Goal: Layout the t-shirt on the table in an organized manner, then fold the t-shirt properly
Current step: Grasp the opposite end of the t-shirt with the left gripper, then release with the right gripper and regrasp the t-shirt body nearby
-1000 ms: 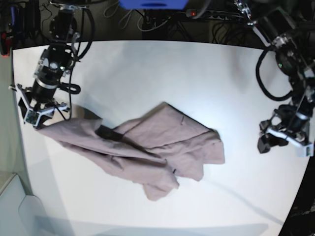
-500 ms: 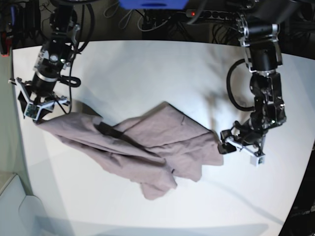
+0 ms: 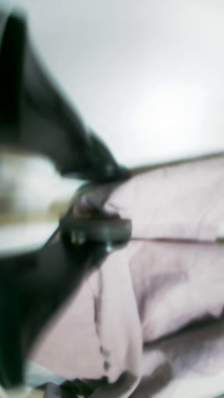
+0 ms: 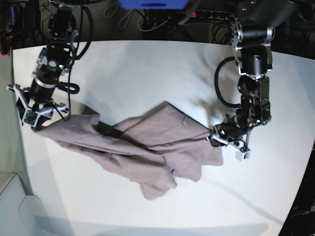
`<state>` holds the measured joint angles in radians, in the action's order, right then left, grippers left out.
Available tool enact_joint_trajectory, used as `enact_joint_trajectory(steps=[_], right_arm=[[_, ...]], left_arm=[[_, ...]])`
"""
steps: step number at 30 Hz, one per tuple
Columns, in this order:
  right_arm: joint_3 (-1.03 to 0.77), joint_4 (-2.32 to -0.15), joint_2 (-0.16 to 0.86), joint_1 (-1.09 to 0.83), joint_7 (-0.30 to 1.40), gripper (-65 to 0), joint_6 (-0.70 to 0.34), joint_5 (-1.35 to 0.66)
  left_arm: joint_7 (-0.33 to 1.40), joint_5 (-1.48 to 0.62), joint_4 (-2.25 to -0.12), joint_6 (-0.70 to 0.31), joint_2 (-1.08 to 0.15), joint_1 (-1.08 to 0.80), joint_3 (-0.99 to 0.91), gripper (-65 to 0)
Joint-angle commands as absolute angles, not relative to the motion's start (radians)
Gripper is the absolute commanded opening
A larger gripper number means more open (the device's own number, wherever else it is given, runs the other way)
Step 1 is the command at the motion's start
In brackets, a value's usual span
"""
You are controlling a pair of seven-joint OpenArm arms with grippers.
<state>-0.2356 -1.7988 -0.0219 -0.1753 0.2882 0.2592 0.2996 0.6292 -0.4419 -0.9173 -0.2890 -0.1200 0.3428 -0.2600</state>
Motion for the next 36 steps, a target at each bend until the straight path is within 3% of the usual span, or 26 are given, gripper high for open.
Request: enact_joint_trajectory(steps=[1, 2, 6, 15, 24, 29, 36], right_arm=[[-0.237, -1.814, -0.015, -0.163, 0.259, -43.1, 0.263, 0.311], [-0.237, -1.814, -0.015, -0.162, 0.257, -43.1, 0.263, 0.311], [-0.24, -1.814, 0.013, -0.15, 0.257, -43.1, 0.263, 0.309], [-0.254, -1.827, 0.079, -0.134, 0.248, -43.2, 0.263, 0.308], [-0.285, -1.879, 0.081, -0.076, 0.254, -43.3, 0.251, 0.306], [-0.28, -1.879, 0.022, -0.087, 0.257, -43.3, 0.148, 0.306], [-0.196, -1.879, -0.07, -0.162, 0.303, -43.2, -0.154, 0.308]], left_arm=[[0.607, -0.45, -0.915, -0.294, -0.122, 0.371, -0.26, -61.6], [0.605, -0.45, -0.909, -0.289, -0.122, 0.371, -0.26, -64.7], [0.63, -0.456, -0.97, -0.295, -0.124, 0.361, -0.263, -64.5], [0.928, -0.547, -1.573, -0.292, -0.124, 0.228, -0.447, -64.6], [0.992, -0.708, -1.971, -0.295, -0.199, 0.108, -0.587, -64.6], [0.989, -0.719, -1.98, -0.297, -0.226, 0.033, -0.656, -64.6], [0.986, -0.707, -1.972, -0.294, -0.223, -0.079, -0.69, -64.6]])
